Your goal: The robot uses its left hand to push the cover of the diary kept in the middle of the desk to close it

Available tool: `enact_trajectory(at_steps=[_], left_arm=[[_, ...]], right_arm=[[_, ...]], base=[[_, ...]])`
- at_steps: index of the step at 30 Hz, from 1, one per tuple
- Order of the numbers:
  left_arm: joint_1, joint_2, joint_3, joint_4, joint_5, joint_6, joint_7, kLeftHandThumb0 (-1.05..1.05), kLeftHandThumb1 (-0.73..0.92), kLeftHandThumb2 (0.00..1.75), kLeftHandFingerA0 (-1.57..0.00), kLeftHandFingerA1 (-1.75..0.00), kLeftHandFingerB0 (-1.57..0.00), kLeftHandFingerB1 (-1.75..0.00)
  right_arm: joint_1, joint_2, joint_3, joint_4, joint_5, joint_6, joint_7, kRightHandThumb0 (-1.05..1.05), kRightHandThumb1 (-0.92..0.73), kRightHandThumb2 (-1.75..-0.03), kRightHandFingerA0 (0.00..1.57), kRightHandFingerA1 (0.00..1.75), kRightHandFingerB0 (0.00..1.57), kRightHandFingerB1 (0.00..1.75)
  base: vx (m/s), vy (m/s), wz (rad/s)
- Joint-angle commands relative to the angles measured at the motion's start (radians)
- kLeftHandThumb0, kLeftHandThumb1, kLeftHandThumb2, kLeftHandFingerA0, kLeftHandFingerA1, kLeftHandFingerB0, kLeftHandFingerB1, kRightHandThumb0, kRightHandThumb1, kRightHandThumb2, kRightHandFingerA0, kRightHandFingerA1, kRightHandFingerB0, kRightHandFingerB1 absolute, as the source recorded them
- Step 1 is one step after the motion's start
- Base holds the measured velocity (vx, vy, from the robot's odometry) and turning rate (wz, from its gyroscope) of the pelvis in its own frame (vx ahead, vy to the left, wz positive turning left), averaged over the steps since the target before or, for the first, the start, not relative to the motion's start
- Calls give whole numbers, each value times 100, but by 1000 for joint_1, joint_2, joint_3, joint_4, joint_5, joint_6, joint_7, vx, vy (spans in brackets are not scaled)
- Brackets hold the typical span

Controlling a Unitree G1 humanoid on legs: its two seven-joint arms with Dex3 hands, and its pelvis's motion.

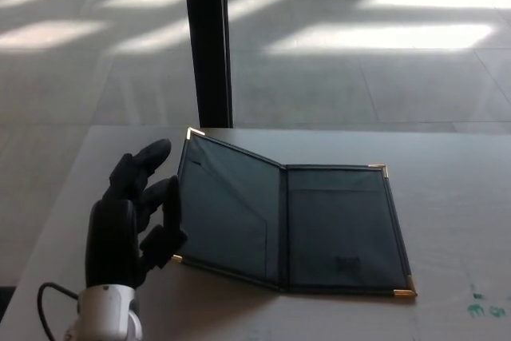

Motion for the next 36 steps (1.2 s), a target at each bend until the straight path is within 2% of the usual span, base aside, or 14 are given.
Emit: enact_trajectory(at_steps=[1, 14, 20, 21, 23, 24, 25, 26, 27, 32, 33, 34, 35, 36], left_arm=[[19, 26, 3, -23, 40, 47, -20, -83, 92, 82, -22, -47, -18, -42], [-14, 45, 66, -27, 14, 57, -55, -86, 92, 81, -22, -52, -18, -45], [1, -77, 134, -43, -59, 213, -5, -85, 92, 82, -16, -45, -10, -40], [-12, -124, 181, -37, -122, 285, 11, -37, 52, 114, 0, -50, -1, -50], [-39, -196, 255, -27, -219, 353, 46, -37, 52, 114, 0, -51, -2, -50], [-51, -232, 290, -19, -264, 367, 60, -86, 92, 89, -10, -47, -9, -42], [-57, -259, 312, -6, -291, 363, 67, -89, 90, 122, -10, -49, 0, -43], [-63, -282, 329, 4, -302, 367, 75, -84, 91, 86, -3, -43, -5, -38], [-69, -314, 351, 18, -335, 370, 85, -83, 86, 121, -3, -43, -8, -39], [-89, -408, 436, 71, -468, 385, 137, -76, 80, 122, 0, -47, 0, -36], [-91, -413, 446, 81, -483, 389, 140, -87, 92, 87, -3, -48, 0, -29], [-102, -425, 470, 105, -519, 383, 153, -85, 92, 86, -2, -50, -1, -27], [-105, -430, 479, 115, -533, 382, 158, -91, 91, 90, -11, -62, 0, -20], [-112, -439, 485, 140, -524, 365, 179, -83, 84, 120, -42, -90, 0, -32]], right_arm=[[4, 0, -10, -14, 47, 34, 0, -100, -89, -68, 102, 61, 75, 51], [18, -2, -6, -4, 61, 17, 2, -99, -90, -68, 103, 62, 75, 50], [21, -8, -8, -14, 67, 21, -3, -100, -89, -69, 102, 62, 74, 49], [21, -9, -7, -19, 66, 25, -8, -99, -88, -68, 105, 61, 76, 50], [21, -9, -6, -18, 67, 23, -5, -100, -89, -69, 103, 60, 75, 49], [21, -10, -5, -14, 67, 19, -2, -99, -89, -67, 103, 61, 76, 50], [19, -11, -5, -8, 66, 13, 1, -99, -89, -68, 102, 61, 75, 50], [17, -14, -4, -4, 64, 15, -1, -99, -89, -68, 104, 62, 76, 50], [17, -13, -3, -11, 65, 25, -7, -98, -90, -68, 101, 63, 75, 50], [26, -11, 0, -24, 68, 21, 2, -99, -91, -69, 97, 61, 73, 50], [23, -10, -1, -22, 69, 25, -4, -99, -90, -68, 100, 61, 74, 49], [22, -12, -1, -21, 69, 28, -4, -99, -90, -66, 98, 61, 73, 49], [22, -12, 0, -24, 68, 32, -9, -98, -91, -69, 99, 62, 74, 49], [23, -12, 0, -26, 70, 36, -9, -99, -91, -69, 99, 63, 74, 49]], base=[[0, 0, 0], [0, 0, 0], [0, 0, 0], [0, 0, 0], [0, 0, 0], [0, 0, 0], [0, 0, 0], [0, 0, 0], [0, 0, 0], [0, 0, 0], [0, 0, 0], [0, 0, 0], [0, 0, 0], [0, 0, 0]])
